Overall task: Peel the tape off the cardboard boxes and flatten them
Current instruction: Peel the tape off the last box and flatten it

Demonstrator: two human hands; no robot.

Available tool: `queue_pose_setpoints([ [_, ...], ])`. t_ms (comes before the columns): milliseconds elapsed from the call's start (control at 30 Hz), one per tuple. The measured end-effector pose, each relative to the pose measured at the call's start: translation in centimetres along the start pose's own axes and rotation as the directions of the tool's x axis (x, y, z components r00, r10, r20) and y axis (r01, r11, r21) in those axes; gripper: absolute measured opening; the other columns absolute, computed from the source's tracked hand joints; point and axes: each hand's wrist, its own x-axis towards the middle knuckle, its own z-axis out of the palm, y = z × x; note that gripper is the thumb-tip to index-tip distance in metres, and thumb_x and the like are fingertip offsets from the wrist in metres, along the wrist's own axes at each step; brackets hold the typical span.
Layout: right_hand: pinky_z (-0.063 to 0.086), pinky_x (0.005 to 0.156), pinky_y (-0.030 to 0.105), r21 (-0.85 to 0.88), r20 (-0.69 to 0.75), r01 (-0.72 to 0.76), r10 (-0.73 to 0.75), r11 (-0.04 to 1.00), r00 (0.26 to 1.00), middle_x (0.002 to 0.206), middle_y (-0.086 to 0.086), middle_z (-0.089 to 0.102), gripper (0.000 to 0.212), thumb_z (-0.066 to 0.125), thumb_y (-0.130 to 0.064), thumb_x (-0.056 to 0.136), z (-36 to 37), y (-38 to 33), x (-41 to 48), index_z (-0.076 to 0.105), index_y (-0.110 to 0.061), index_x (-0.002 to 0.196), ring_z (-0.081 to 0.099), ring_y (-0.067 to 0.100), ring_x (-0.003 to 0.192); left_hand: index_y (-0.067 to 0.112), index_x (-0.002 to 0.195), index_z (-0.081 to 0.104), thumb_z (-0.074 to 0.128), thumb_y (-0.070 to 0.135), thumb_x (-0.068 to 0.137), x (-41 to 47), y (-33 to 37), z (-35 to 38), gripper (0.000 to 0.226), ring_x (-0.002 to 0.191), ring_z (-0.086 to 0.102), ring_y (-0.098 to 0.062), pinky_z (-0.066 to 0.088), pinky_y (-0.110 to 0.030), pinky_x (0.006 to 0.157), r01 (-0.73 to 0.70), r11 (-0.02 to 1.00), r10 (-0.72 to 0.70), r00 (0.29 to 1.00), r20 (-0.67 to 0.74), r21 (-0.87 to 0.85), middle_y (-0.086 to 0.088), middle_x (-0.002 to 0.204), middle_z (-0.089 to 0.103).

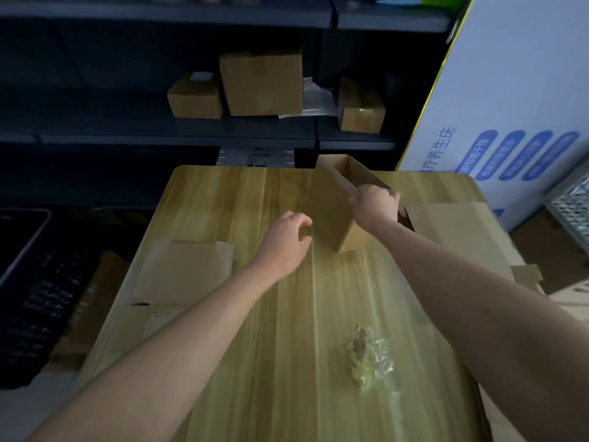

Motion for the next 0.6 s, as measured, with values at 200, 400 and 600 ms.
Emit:
queue_pose_setpoints([
  [200, 0.029, 0.044, 0.026, 0.402, 0.088, -0.195, 0.174, 0.895, 0.981, 0.062, 0.003, 0.044, 0.040, 0.051, -0.032, 0.095, -6.4, -2.9, -2.1, 0.042, -0.008, 0.064, 0.043, 0.020, 0.053, 0.016, 0.134, 0.048, 0.060, 0.021, 0.092, -0.9, 0.4, -1.3, 0.044, 0.124, 0.047, -0.015, 0.036, -0.027, 0.104, -0.012, 0.997, 0.015, 0.999, 0.034, -0.074, 0.000, 0.136, 0.046],
  [400, 0.032, 0.042, 0.026, 0.500, 0.221, -0.375, 0.304, 0.780, 0.927, 0.068, 0.006, 0.048, 0.018, 0.055, -0.017, 0.094, -8.4, -5.9, -4.8, 0.047, -0.005, 0.085, 0.046, 0.018, 0.054, 0.019, 0.142, 0.035, 0.073, 0.026, 0.079, -2.2, -1.1, -4.2, 0.073, 0.115, 0.048, -0.014, 0.041, -0.027, 0.096, -0.041, 0.988, 0.066, 0.984, 0.165, -0.150, 0.004, 0.127, 0.040],
  [600, 0.041, 0.042, 0.016, 0.545, 0.297, -0.469, 0.363, 0.695, 0.883, 0.076, 0.002, 0.041, 0.035, 0.048, -0.008, 0.093, -8.0, -6.9, -8.5, 0.033, -0.019, 0.064, 0.044, 0.020, 0.075, 0.028, 0.143, 0.034, 0.080, 0.026, 0.073, -4.8, -4.0, -6.9, 0.083, 0.119, 0.037, -0.008, 0.037, -0.026, 0.102, -0.113, 0.963, 0.193, 0.923, 0.333, -0.246, 0.010, 0.135, 0.029],
])
